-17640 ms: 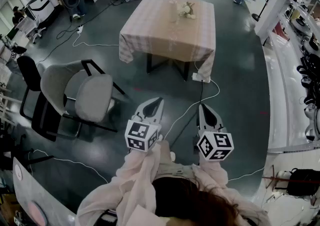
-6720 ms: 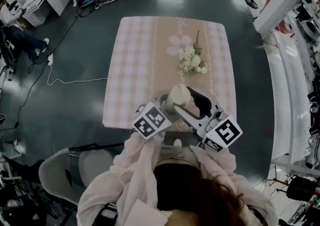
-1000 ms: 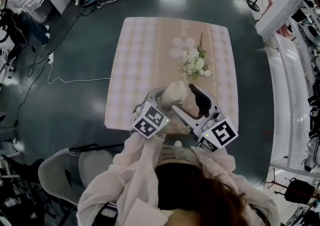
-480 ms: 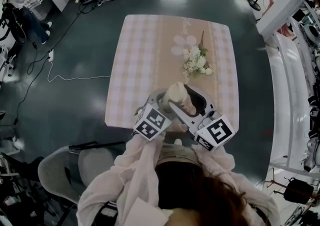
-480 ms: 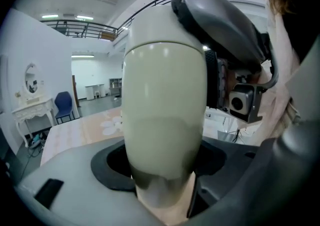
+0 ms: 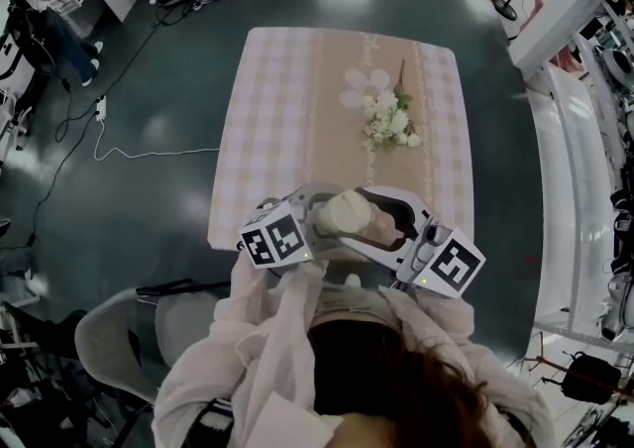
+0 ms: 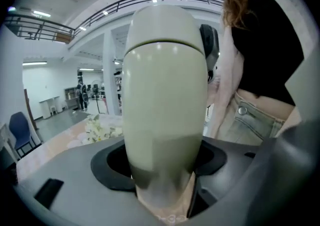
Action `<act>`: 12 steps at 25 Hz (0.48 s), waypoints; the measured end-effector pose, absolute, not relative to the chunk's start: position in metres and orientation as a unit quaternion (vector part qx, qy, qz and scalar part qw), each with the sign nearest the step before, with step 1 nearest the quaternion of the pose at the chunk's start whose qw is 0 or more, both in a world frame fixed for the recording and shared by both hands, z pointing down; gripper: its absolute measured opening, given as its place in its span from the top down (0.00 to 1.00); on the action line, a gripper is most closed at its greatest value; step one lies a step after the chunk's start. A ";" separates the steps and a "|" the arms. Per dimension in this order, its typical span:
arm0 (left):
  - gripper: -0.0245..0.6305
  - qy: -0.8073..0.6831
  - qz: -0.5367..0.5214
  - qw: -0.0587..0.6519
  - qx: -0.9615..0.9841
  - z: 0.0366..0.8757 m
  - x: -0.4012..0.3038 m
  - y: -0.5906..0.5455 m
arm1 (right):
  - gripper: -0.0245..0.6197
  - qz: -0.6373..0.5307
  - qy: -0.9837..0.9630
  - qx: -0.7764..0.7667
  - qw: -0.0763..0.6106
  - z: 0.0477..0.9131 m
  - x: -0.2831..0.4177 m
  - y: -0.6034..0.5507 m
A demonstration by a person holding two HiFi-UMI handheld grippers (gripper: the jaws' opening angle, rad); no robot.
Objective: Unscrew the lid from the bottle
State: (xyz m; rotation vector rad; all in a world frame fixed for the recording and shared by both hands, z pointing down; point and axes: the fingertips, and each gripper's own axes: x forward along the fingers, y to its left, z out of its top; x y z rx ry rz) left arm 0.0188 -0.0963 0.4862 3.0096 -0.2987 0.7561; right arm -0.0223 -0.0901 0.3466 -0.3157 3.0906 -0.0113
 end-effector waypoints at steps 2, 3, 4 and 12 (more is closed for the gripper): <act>0.48 -0.101 0.239 0.015 0.966 0.486 0.018 -0.098 | 0.54 -0.004 0.994 -0.111 0.016 0.347 -0.022 -0.092; 0.48 -0.115 0.235 0.022 0.965 0.485 0.018 -0.103 | 0.54 -0.007 0.992 -0.126 0.017 0.348 -0.021 -0.096; 0.48 -0.132 0.229 0.032 0.964 0.484 0.018 -0.108 | 0.54 -0.010 0.990 -0.142 0.020 0.349 -0.020 -0.101; 0.48 -0.285 0.216 0.117 0.927 0.493 -0.003 -0.144 | 0.47 -0.060 0.974 -0.220 0.007 0.366 -0.017 -0.122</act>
